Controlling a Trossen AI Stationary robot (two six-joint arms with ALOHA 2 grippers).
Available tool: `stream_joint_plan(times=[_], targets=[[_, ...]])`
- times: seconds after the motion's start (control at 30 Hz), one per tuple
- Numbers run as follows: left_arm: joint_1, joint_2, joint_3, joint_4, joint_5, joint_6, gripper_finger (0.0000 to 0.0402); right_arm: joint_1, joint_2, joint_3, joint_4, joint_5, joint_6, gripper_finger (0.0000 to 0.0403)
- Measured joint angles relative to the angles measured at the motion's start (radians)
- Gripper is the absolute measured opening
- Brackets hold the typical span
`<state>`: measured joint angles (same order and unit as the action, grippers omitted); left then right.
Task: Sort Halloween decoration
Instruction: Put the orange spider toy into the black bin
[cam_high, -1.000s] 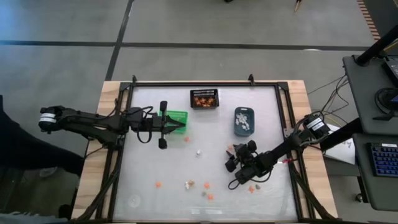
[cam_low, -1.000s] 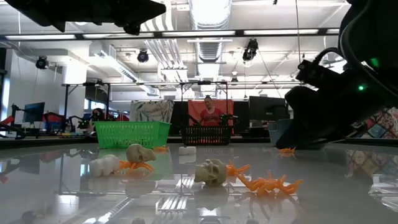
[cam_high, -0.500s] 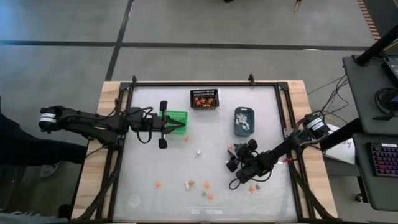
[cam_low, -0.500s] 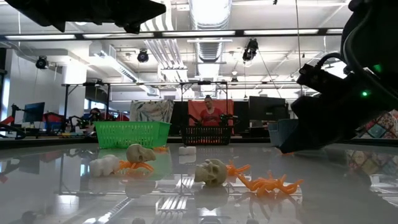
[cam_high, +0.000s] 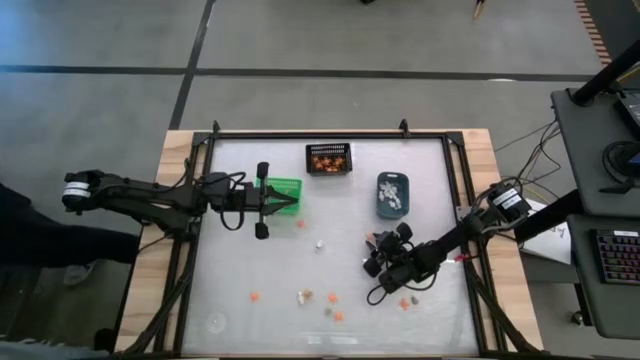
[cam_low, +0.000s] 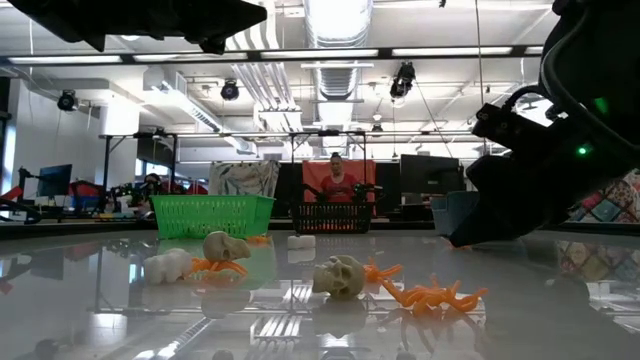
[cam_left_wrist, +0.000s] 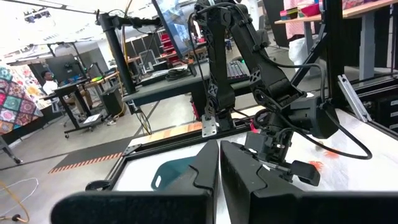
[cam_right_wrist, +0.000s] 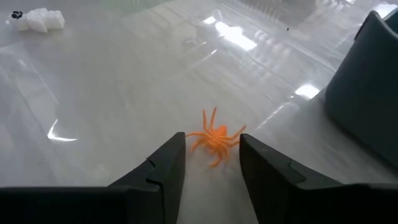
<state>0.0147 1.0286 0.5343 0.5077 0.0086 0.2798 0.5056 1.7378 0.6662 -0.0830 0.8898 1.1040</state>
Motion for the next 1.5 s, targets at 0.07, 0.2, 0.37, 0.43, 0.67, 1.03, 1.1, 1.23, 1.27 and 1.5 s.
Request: stream_joint_plan(times=[0.07, 0.2, 0.37, 0.43, 0.67, 1.03, 1.1, 1.23, 1.27, 1.5], targets=[[0.0, 0.0, 0.0, 0.0, 0.0, 0.0, 0.0, -0.002, 0.0, 0.0, -0.001, 0.0, -0.019, 0.0134], [0.0, 0.0, 0.0, 0.0, 0.0, 0.0, 0.0, -0.002, 0.0, -0.001, -0.003, 0.0, -0.029, 0.0118], [0.0, 0.0, 0.0, 0.0, 0.0, 0.0, 0.0, -0.002, 0.0, -0.001, -0.005, 0.0, -0.031, 0.0101], [0.0, 0.0, 0.0, 0.0, 0.0, 0.0, 0.0, -0.002, 0.0, -0.001, -0.006, 0.0, -0.031, 0.0095], [0.0, 0.0, 0.0, 0.0, 0.0, -0.001, 0.0, -0.002, 0.0, -0.002, -0.008, 0.0, -0.032, 0.0069], [0.0, 0.0, 0.0, 0.0, 0.0, -0.013, 0.0, -0.002, 0.0, -0.002, -0.008, 0.0, -0.045, 0.0026], [0.0, 0.0, 0.0, 0.0, 0.0, -0.015, 0.0, -0.002, 0.0, -0.002, -0.008, 0.0, -0.046, 0.0017], [0.0, 0.0, 0.0, 0.0, 0.0, -0.015, 0.0, -0.002, 0.0, 0.003, -0.011, 0.0, -0.053, 0.0009], [0.0, 0.0, 0.0, 0.0, 0.0, -0.015, 0.0, -0.002, 0.0, 0.007, -0.013, -0.001, -0.062, 0.0009], [0.0, 0.0, 0.0, 0.0, -0.001, -0.016, 0.0, -0.002, 0.0, 0.031, -0.014, -0.008, -0.094, 0.0008]])
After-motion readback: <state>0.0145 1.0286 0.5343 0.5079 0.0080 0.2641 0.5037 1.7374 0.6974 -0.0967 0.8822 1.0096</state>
